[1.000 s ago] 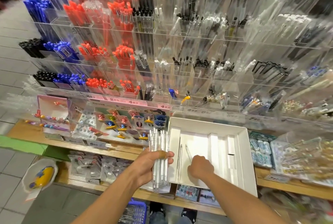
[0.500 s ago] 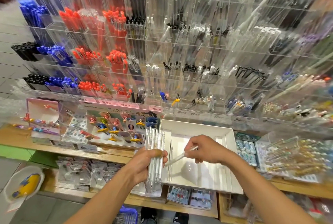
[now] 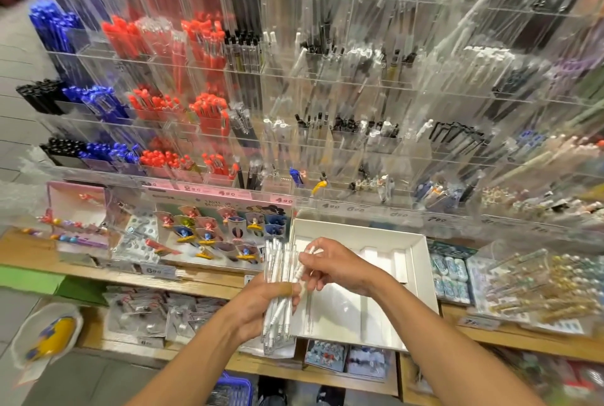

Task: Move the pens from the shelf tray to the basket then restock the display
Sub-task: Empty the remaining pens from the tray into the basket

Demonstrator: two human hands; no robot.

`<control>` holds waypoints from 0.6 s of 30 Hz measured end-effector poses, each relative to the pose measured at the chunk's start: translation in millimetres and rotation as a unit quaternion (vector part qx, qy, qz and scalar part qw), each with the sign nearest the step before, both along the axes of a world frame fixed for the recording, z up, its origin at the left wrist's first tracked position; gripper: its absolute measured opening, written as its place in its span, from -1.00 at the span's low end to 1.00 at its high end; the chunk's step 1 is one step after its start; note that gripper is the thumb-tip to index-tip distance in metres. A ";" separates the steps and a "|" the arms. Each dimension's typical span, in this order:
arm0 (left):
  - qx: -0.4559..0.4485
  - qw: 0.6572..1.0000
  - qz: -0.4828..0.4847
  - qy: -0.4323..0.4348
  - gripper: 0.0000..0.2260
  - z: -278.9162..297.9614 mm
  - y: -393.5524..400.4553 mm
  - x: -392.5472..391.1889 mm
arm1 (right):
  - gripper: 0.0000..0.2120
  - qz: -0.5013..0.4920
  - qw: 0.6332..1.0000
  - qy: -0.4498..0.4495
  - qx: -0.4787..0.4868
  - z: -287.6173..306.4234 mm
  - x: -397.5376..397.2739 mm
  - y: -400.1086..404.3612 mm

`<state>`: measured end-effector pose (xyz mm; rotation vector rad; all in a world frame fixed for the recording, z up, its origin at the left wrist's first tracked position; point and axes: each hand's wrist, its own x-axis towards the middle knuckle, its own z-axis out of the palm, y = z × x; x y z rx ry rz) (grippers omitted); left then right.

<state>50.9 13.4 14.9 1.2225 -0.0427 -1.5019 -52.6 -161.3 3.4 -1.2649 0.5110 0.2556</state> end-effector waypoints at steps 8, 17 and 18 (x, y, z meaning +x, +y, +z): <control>0.050 0.996 0.066 0.038 -0.56 -18.4 25.1 14.3 | -0.95 -0.035 0.905 0.336 -0.260 -107.3 0.4 24.1; 0.064 0.995 0.073 0.023 -0.62 -19.9 24.8 22.0 | -0.89 0.067 0.833 0.375 -0.402 -120.4 -3.3 36.4; 0.063 0.995 0.074 0.021 -0.61 -20.0 24.0 21.7 | -0.83 0.062 0.834 0.377 -0.397 -119.3 -4.8 34.2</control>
